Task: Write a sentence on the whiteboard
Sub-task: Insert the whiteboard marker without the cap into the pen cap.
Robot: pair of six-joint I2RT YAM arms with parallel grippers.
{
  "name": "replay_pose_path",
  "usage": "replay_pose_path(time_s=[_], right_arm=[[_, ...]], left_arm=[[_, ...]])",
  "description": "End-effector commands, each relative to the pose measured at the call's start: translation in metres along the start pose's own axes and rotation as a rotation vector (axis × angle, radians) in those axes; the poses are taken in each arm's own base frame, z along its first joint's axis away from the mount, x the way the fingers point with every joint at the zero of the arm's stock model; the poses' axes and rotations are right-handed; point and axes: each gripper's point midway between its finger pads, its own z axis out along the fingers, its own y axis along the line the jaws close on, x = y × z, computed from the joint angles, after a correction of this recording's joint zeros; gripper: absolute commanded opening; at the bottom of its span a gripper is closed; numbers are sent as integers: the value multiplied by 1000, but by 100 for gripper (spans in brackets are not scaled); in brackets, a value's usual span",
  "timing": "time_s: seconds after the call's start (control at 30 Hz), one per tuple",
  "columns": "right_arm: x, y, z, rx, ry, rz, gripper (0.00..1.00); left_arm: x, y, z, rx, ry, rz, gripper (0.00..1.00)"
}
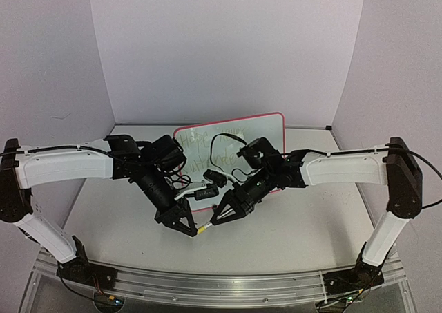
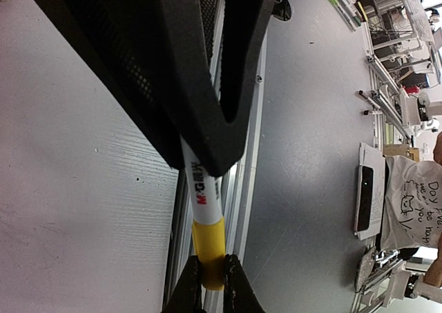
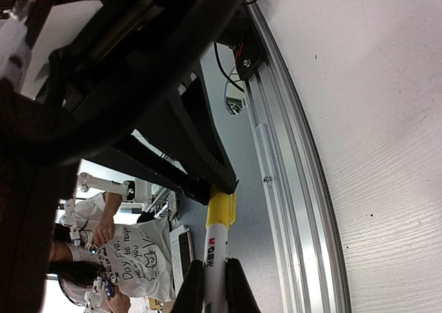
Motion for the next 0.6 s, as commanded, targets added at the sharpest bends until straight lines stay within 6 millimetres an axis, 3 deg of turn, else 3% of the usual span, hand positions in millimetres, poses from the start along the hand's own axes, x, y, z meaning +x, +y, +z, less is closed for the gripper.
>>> replay_pose_path(time_s=[0.0,0.27,0.43,0.57], right_arm=[[9,36,35,-117,83,-127,0],[10,35,36,-110,84,-126,0],[9,39,31,-81,55,-144,0],[8,41,23,-46,27,-150,0]], left_arm=[[-146,-27,-61,-90,-489,457,0],[-148,-27,-61,-87,-484,460,0],[-122,-21,-48,-71,-371,413,1],[-93,-9,-45,-131,-289,348,18]])
